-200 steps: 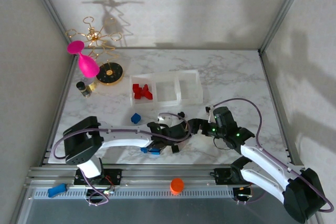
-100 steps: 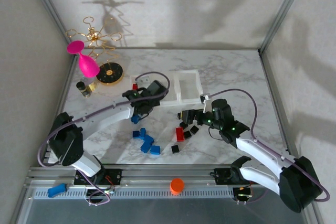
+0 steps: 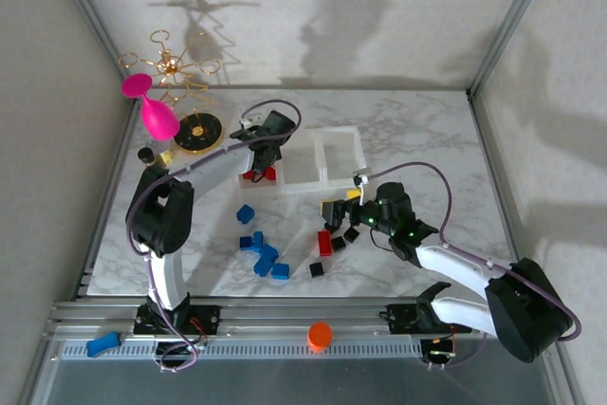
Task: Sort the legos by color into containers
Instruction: Place the lego in the container, then pick up the lego from the middle-left of the table.
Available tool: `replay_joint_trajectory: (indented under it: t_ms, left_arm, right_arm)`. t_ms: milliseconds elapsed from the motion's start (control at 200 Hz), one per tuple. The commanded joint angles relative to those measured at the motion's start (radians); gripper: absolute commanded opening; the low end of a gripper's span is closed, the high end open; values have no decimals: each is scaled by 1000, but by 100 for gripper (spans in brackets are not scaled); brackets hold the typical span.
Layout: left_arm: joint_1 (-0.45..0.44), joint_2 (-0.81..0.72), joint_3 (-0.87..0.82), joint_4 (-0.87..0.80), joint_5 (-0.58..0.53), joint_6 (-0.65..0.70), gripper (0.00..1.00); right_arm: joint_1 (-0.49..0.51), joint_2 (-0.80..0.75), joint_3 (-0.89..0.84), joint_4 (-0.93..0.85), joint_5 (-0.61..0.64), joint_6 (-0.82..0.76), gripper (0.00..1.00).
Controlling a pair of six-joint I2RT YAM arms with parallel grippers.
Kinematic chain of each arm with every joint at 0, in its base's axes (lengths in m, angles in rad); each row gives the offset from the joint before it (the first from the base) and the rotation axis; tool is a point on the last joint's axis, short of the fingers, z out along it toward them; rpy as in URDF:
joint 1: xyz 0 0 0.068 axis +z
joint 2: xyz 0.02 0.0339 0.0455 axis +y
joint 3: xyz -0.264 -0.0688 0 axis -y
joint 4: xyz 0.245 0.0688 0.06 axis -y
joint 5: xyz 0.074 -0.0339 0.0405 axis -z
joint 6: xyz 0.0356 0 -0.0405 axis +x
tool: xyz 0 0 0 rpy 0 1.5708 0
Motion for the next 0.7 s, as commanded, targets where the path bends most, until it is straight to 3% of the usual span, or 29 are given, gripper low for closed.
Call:
replay_joint_trajectory:
  t_ms: [0, 270, 696]
  left_arm:
    - [-1, -7, 29, 4, 9, 37, 50]
    - [-43, -138, -46, 8, 58, -7, 50]
    - [-345, -388, -303, 15, 93, -234, 50]
  right_arm:
    - [11, -12, -26, 66, 25, -29, 99]
    - [14, -19, -19, 31, 37, -26, 99]
    - [14, -176, -8, -284, 94, 125, 99]
